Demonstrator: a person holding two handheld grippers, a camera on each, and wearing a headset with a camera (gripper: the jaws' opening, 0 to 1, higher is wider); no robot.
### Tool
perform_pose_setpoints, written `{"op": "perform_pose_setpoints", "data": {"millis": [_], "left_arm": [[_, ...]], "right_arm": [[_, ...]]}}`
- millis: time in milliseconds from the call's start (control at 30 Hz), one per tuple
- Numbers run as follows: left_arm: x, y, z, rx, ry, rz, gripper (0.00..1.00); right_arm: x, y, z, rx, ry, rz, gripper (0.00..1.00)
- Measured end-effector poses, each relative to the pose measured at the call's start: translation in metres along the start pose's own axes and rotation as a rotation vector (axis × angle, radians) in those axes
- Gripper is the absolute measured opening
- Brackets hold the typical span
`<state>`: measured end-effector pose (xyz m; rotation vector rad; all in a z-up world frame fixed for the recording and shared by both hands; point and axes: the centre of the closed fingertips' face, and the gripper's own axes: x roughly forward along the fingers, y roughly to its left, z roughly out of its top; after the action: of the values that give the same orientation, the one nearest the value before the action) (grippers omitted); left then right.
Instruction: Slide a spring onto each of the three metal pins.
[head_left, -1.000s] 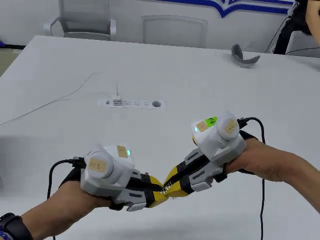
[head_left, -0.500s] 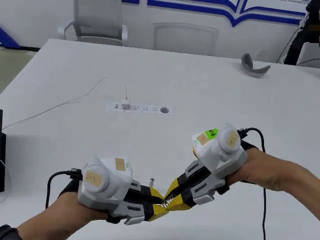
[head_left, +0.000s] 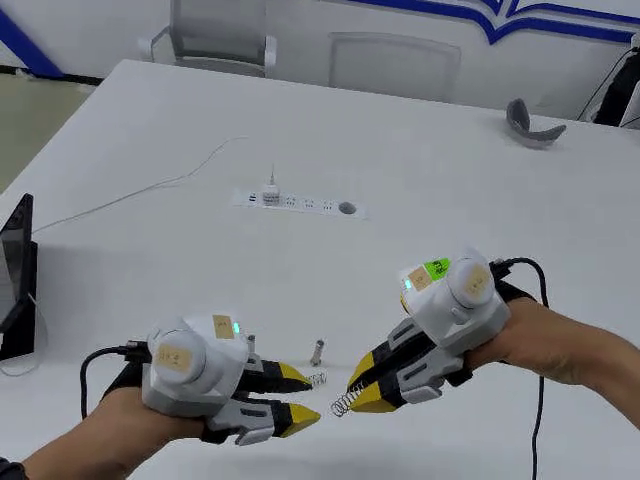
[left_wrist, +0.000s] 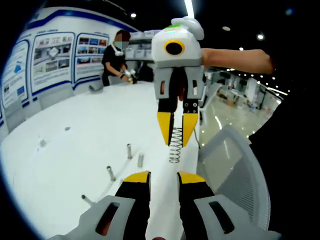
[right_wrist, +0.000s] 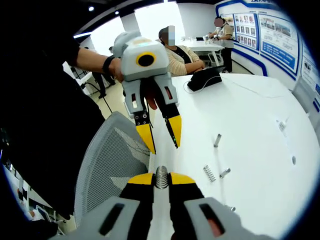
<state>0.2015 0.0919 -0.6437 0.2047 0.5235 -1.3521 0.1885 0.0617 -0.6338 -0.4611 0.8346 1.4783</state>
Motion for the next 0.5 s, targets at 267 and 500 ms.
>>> {"op": "perform_pose_setpoints", "data": {"millis": [267,500], "left_arm": [[-0.018,0.02,-0.013,-0.055,-0.01,0.091,0.25],[-0.031,0.033,-0.023,-0.1,-0.023,0.15,0.29]], "right_arm": [[0.007,-0.008,-0.006,0.01,0.016,-0.026,0.12],[0.011,-0.021,-0.004,0.022,0.027,-0.045,0.12]]}}
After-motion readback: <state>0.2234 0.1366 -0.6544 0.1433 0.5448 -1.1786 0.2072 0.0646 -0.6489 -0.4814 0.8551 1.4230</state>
